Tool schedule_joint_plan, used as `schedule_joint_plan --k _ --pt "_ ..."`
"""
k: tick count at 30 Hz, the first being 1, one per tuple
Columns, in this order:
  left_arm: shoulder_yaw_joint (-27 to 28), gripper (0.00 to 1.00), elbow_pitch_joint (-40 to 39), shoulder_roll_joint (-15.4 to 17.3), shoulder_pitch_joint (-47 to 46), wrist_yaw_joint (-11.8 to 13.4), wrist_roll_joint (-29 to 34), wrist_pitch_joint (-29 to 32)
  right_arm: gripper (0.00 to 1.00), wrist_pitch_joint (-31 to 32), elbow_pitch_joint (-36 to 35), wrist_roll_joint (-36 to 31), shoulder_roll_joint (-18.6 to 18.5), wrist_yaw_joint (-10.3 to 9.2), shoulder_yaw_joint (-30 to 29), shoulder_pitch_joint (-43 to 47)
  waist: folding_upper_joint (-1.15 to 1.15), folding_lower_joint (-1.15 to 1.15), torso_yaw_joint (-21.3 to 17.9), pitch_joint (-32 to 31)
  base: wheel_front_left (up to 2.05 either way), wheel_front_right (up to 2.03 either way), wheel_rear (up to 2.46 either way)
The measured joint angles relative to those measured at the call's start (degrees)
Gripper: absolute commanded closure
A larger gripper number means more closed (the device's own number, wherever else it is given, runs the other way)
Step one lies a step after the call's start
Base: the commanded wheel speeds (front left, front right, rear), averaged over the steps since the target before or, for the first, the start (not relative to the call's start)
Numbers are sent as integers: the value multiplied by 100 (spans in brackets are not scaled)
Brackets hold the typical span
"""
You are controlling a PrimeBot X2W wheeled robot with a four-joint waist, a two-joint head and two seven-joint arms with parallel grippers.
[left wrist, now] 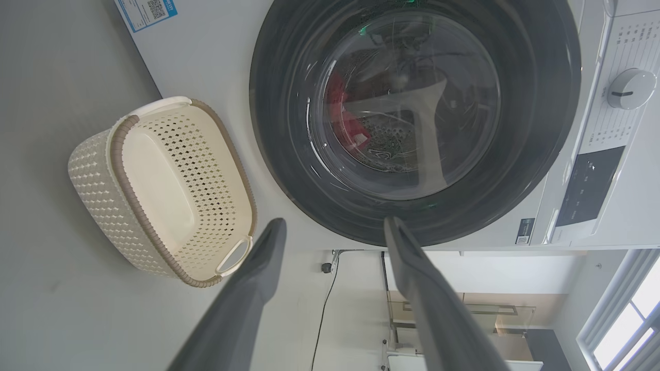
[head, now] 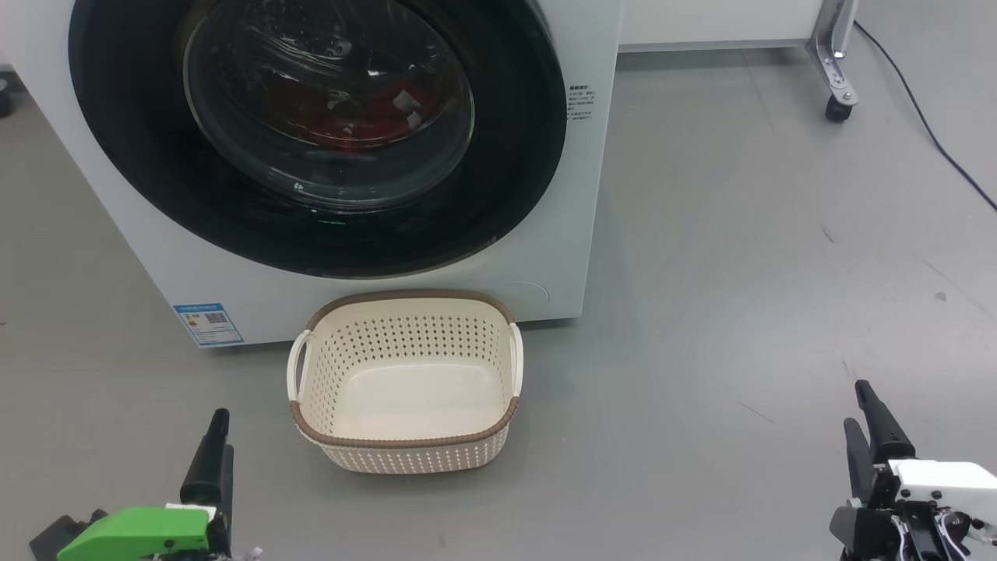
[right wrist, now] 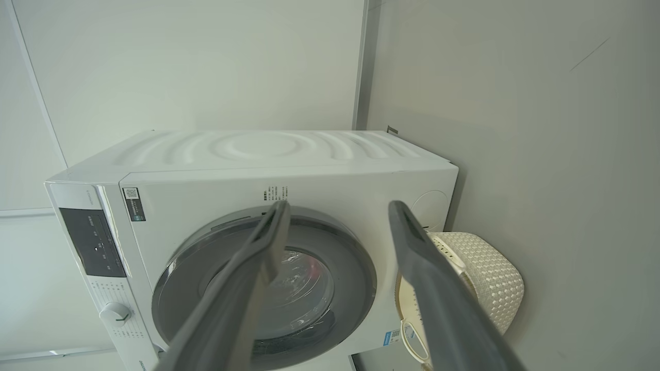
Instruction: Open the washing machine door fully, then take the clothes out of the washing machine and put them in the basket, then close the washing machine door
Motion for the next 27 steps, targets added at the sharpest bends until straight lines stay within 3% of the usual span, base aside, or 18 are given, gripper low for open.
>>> schedule_joint_plan --k 16,27 --pt "-369 0 -44 74 -160 0 797 -425 0 -219 -105 -584 -223 1 135 -3 0 0 3 8 0 0 0" --pt "-647 0 26 277 -259 141 1962 -666 0 -519 -171 -1421 -544 1 439 -7 0 0 4 13 0 0 0"
